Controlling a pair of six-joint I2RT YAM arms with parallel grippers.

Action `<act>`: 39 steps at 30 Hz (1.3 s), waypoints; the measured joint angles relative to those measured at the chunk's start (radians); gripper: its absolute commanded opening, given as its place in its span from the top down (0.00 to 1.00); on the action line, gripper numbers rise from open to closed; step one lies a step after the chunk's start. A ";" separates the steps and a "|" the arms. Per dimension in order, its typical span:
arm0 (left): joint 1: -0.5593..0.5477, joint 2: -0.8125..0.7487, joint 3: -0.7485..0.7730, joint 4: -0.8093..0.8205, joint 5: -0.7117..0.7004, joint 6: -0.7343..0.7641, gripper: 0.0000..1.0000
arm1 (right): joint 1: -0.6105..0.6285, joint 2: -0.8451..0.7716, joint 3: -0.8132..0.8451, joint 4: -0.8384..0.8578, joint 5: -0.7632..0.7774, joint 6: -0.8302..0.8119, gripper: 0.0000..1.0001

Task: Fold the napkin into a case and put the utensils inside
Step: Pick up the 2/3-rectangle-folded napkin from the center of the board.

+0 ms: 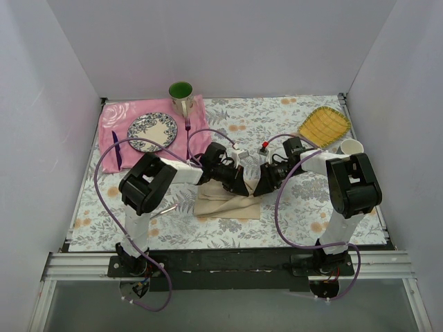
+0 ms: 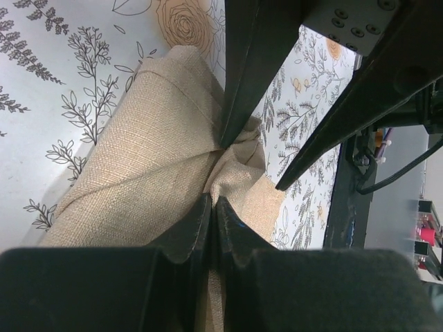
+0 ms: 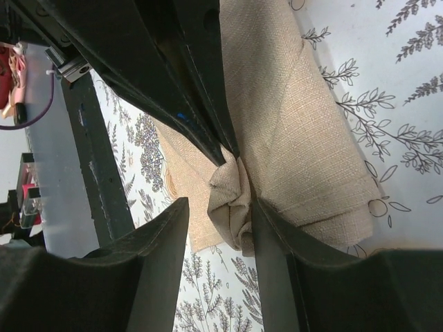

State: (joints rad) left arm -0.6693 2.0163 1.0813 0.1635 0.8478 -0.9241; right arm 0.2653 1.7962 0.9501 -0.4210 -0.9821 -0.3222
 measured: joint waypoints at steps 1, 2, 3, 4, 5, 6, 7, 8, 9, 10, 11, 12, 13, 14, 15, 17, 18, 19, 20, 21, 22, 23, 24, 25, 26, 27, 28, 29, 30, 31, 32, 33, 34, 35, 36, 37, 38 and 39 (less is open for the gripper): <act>0.000 0.000 0.001 -0.001 0.003 0.000 0.96 | 0.003 0.000 0.000 0.000 0.000 -0.002 0.51; 0.000 0.000 0.001 -0.001 0.007 0.000 0.96 | 0.006 0.000 0.000 0.001 0.003 -0.002 0.51; 0.001 0.000 0.001 0.000 0.011 0.000 0.96 | 0.006 0.000 0.000 0.003 0.008 -0.002 0.51; 0.001 0.000 0.001 0.001 0.014 0.000 0.96 | 0.009 0.000 0.000 0.006 0.013 0.000 0.51; 0.002 0.000 0.001 0.002 0.018 0.000 0.96 | 0.011 0.000 0.000 0.009 0.016 0.001 0.55; 0.002 0.000 0.001 0.002 0.021 0.000 0.96 | 0.011 0.000 0.000 0.013 0.018 0.003 0.57; 0.003 0.000 0.001 0.002 0.025 0.000 0.96 | 0.012 0.000 0.000 0.016 0.019 0.004 0.59; 0.004 0.000 0.001 0.002 0.028 0.000 0.96 | 0.012 0.000 -0.001 0.020 0.019 0.005 0.64; 0.004 0.000 0.001 0.002 0.029 0.000 0.96 | 0.012 0.000 -0.001 0.024 0.019 0.004 0.66; 0.005 0.000 0.001 0.003 0.031 -0.003 0.96 | 0.012 0.000 -0.003 0.027 0.019 0.005 0.66; 0.006 0.000 0.001 0.005 0.033 -0.008 0.96 | 0.012 0.000 -0.003 0.028 0.019 0.003 0.67; 0.008 0.000 0.001 0.008 0.035 -0.018 0.96 | 0.012 0.000 -0.004 0.027 0.019 0.003 0.67; 0.011 0.000 0.001 0.012 0.037 -0.029 0.96 | 0.012 0.000 -0.004 0.027 0.019 0.001 0.67; 0.014 0.000 0.001 0.019 0.039 -0.039 0.96 | 0.012 0.000 -0.004 0.027 0.018 -0.001 0.65; 0.019 0.000 0.001 0.027 0.041 -0.051 0.96 | 0.012 0.000 -0.004 0.027 0.018 -0.003 0.63; 0.027 0.000 0.001 0.040 0.045 -0.075 0.96 | 0.012 0.000 -0.004 0.027 0.018 -0.007 0.61; 0.032 0.001 0.001 0.047 0.047 -0.087 0.96 | 0.012 0.000 -0.004 0.027 0.017 -0.011 0.61; 0.035 0.002 0.001 0.053 0.050 -0.095 0.96 | 0.012 0.000 -0.004 0.027 0.017 -0.014 0.62; 0.037 0.004 0.001 0.057 0.051 -0.103 0.96 | 0.012 0.000 -0.004 0.027 0.016 -0.016 0.63; 0.039 0.005 0.001 0.059 0.051 -0.108 0.96 | 0.013 0.000 -0.004 0.026 0.015 -0.018 0.65; 0.039 0.007 0.001 0.061 0.051 -0.114 0.96 | 0.013 0.000 -0.004 0.027 0.015 -0.019 0.67; 0.040 0.008 0.001 0.064 0.051 -0.121 0.96 | 0.014 0.000 -0.004 0.027 0.015 -0.019 0.76; 0.040 0.009 0.001 0.067 0.051 -0.126 0.96 | 0.015 0.001 -0.004 0.027 0.016 -0.019 0.82; 0.040 0.009 0.001 0.069 0.051 -0.129 0.94 | 0.016 0.002 -0.004 0.029 0.018 -0.023 0.88; 0.040 0.010 0.002 0.070 0.051 -0.135 0.92 | 0.017 0.003 -0.005 0.029 0.019 -0.020 0.98; 0.040 0.010 0.002 0.070 0.051 -0.140 0.88 | 0.017 0.004 -0.006 0.031 0.020 -0.023 0.99; 0.040 0.010 0.003 0.070 0.050 -0.145 0.81 | 0.017 0.006 -0.006 0.031 0.022 -0.023 0.99; 0.041 0.010 0.003 0.071 0.050 -0.151 0.77 | 0.017 0.010 -0.006 0.031 0.022 -0.023 0.99; 0.042 0.010 0.003 0.074 0.050 -0.156 0.72 | 0.017 0.016 -0.006 0.031 0.024 -0.021 0.99; 0.044 0.010 0.003 0.077 0.049 -0.161 0.66 | 0.017 0.022 -0.006 0.030 0.026 -0.021 0.99; 0.047 0.007 -0.002 0.088 0.046 -0.163 0.65 | 0.017 0.027 -0.006 0.031 0.026 -0.020 0.99; 0.052 -0.002 -0.016 0.101 0.040 -0.161 0.64 | 0.017 0.035 -0.006 0.031 0.027 -0.017 0.99; 0.061 -0.026 -0.048 0.111 0.029 -0.154 0.62 | 0.018 0.042 -0.006 0.030 0.027 -0.014 0.99; 0.070 -0.061 -0.082 0.112 0.016 -0.131 0.61 | 0.018 0.046 -0.006 0.030 0.028 -0.012 0.99; 0.075 -0.096 -0.115 0.113 0.005 -0.110 0.60 | 0.018 0.050 -0.006 0.030 0.029 -0.009 0.99; 0.082 -0.154 -0.163 0.117 -0.013 -0.076 0.60 | 0.018 0.052 -0.006 0.031 0.030 -0.003 0.99; 0.089 -0.222 -0.209 0.114 -0.029 -0.031 0.60 | 0.018 0.055 -0.006 0.030 0.030 0.002 0.99; 0.090 -0.306 -0.251 0.109 -0.049 0.026 0.60 | 0.018 0.056 -0.006 0.030 0.030 0.005 0.99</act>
State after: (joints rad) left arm -0.5789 1.7100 0.8299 0.2726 0.7990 -0.8986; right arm 0.2829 1.8526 0.9443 -0.3908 -0.9524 -0.3168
